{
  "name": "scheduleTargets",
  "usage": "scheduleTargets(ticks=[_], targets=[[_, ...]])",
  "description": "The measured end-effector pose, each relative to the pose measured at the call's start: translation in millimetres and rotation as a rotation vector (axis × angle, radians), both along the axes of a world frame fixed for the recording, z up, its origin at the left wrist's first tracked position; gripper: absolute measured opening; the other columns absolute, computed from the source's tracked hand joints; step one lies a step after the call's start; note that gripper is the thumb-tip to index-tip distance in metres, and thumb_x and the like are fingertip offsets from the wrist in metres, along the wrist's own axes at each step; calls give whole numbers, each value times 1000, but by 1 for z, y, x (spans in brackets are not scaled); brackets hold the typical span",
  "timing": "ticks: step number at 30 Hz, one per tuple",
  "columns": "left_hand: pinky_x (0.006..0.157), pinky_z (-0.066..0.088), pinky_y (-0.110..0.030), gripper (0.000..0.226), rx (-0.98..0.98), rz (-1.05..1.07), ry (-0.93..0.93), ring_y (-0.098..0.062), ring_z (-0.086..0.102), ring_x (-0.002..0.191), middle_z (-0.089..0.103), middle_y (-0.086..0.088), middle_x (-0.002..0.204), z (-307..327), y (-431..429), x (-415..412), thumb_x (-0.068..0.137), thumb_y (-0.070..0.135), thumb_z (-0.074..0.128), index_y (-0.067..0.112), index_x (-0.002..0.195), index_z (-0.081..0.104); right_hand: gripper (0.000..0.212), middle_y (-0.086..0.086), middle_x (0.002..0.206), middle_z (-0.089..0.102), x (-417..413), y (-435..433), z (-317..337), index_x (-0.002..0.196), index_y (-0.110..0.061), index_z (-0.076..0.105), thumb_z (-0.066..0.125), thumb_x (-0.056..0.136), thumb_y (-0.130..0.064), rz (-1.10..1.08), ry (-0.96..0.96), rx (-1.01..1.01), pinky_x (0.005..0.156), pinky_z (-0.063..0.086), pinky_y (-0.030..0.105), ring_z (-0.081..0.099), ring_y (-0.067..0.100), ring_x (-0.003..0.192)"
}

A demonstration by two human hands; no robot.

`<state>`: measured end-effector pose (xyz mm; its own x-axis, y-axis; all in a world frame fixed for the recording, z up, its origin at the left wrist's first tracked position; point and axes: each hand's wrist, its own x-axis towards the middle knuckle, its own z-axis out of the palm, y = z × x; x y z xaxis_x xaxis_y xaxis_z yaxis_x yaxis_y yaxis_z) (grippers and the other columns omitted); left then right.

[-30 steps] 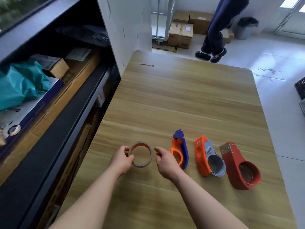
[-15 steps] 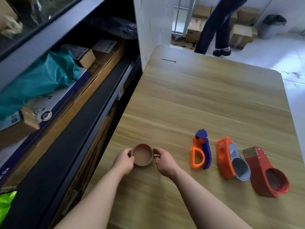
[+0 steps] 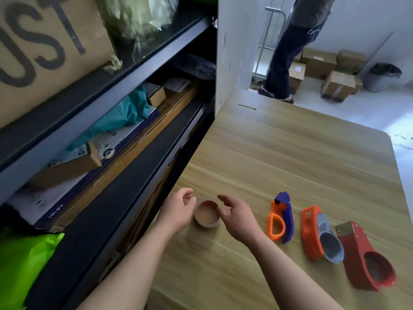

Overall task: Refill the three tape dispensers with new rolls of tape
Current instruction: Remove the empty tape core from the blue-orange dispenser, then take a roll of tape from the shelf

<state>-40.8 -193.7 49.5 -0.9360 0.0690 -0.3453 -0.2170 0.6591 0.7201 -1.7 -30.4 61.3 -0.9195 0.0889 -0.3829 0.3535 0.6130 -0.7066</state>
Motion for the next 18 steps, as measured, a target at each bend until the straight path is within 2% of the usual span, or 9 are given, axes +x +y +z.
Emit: scheduleTargets(ticks=[3,5,8,13,18], targets=[[89,46,-23,39,-31,22,66,-9,54,110,58,3,129,28,-19,19,96,28,50,21,135,49,42,-1,135,59,5,-14,33,137,-21,52,54,96,-21,111,89,47,98,40,21,56,13,120],[93,47,-25,40,-67,51,107,-10,54,114,56,3,131,44,-36,37,96,28,50,22,136,48,43,1,130,62,9,-26,53,138,-22,51,53,96,-21,210,136,81,94,43,22,61,15,110],[95,44,-24,40,-128,166,160,-10,52,119,52,6,135,66,-63,75,96,30,50,25,136,47,44,-2,138,56,17,-50,73,139,-25,49,54,96,-27,376,232,126,103,42,29,57,16,119],[102,44,-33,39,-216,394,248,-11,52,119,54,3,133,94,-112,160,95,31,50,23,134,50,45,-6,141,52,48,-107,99,140,-24,48,54,96,-29,708,411,152,106,36,23,48,12,130],[103,41,-27,40,-321,611,296,-8,50,122,52,8,134,115,-155,259,96,34,48,25,135,49,46,-4,142,51,95,-171,113,140,-21,47,55,95,-28,988,513,99,106,35,23,45,14,131]])
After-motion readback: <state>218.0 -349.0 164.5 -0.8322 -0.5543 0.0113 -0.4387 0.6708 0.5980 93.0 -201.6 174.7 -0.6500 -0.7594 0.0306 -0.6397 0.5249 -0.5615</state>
